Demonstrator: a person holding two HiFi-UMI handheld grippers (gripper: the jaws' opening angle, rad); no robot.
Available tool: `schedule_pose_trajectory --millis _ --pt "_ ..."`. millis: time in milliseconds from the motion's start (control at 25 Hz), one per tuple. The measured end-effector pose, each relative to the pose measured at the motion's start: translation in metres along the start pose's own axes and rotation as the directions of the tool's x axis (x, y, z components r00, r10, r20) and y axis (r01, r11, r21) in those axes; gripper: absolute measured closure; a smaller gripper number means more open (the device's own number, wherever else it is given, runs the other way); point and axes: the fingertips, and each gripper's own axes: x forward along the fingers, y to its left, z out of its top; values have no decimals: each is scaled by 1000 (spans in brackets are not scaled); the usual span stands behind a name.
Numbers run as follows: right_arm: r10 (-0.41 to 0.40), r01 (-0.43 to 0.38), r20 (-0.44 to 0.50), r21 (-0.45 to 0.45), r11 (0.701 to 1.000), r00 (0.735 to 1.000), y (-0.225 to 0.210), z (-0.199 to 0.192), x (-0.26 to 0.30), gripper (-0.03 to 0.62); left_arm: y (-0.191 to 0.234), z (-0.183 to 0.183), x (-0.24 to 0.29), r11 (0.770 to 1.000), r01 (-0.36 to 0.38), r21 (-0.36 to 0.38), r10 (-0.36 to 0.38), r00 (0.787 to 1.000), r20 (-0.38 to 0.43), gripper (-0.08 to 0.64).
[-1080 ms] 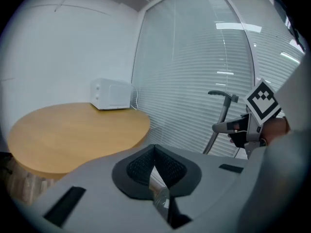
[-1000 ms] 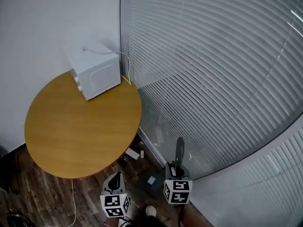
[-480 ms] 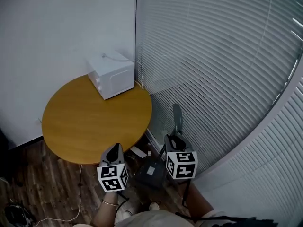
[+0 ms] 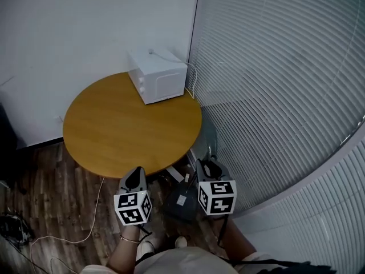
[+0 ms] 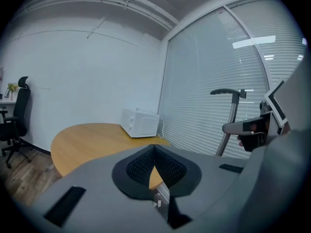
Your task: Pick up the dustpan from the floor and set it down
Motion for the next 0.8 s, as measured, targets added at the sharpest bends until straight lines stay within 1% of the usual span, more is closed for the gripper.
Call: schedule_pose_trajectory --millis 160,280,400,560,680,800 --pt "108 -108 -1 -35 994 994 36 -4 11 492 23 -3 -24 997 -79 22 79 997 14 543" --pt "205 -205 -11 -63 977 979 71 -12 22 492 48 -11 -48 987 -158 28 158 987 18 543" --pt "301 -303 -32 -72 950 953 109 -22 29 491 74 -19 -73 970 -244 16 244 970 5 543" --pt "410 -413 -53 -86 907 911 158 -30 37 491 102 -27 -101 945 -325 14 325 946 1 543" --pt "464 -468 -59 -89 879 884 192 -31 41 492 121 -32 -121 930 -368 16 368 930 5 543" --pt "501 -506 -64 -96 857 863 226 -30 42 492 145 -33 -142 916 -401 7 401 916 9 543"
